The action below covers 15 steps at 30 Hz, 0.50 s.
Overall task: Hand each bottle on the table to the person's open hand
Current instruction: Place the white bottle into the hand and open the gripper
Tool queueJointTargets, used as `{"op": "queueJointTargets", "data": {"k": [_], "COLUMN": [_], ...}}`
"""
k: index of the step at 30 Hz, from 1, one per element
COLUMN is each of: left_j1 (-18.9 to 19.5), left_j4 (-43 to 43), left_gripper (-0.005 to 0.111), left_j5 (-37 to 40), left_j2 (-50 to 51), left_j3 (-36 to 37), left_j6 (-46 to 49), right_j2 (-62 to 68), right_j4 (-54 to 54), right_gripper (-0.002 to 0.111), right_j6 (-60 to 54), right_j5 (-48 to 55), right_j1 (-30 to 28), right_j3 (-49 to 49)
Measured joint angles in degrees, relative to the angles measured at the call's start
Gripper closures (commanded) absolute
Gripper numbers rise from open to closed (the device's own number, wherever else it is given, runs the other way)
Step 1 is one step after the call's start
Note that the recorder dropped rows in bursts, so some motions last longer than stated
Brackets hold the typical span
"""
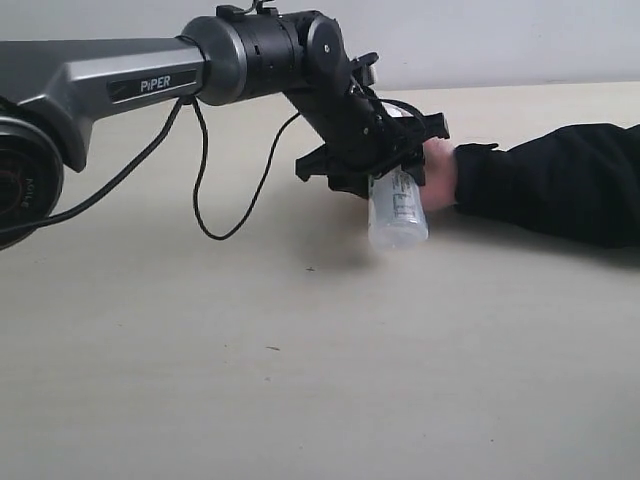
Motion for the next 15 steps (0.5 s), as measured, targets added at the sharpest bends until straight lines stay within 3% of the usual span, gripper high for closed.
{"op": "queueJointTargets", "data": {"k": [6, 15], "left_j1": [0.76, 1.0], "left_j4": [-1.64, -1.29], "left_gripper": [0.107, 0.107], "left_j5": [2.1, 1.9], "left_j2": [0.0, 0.91], "left_j3": [-5.18, -5.78], "left_j6": [1.05, 1.19], "right_j2": [0.0, 0.0], "right_j4": [0.0, 0.0], "right_gripper": [0.107, 0.107], "right_j6": [0.0, 0.0], "right_j5": [0.0, 0.0], "right_j1": [0.0, 0.0], "right_j3": [0.0, 0.0]}}
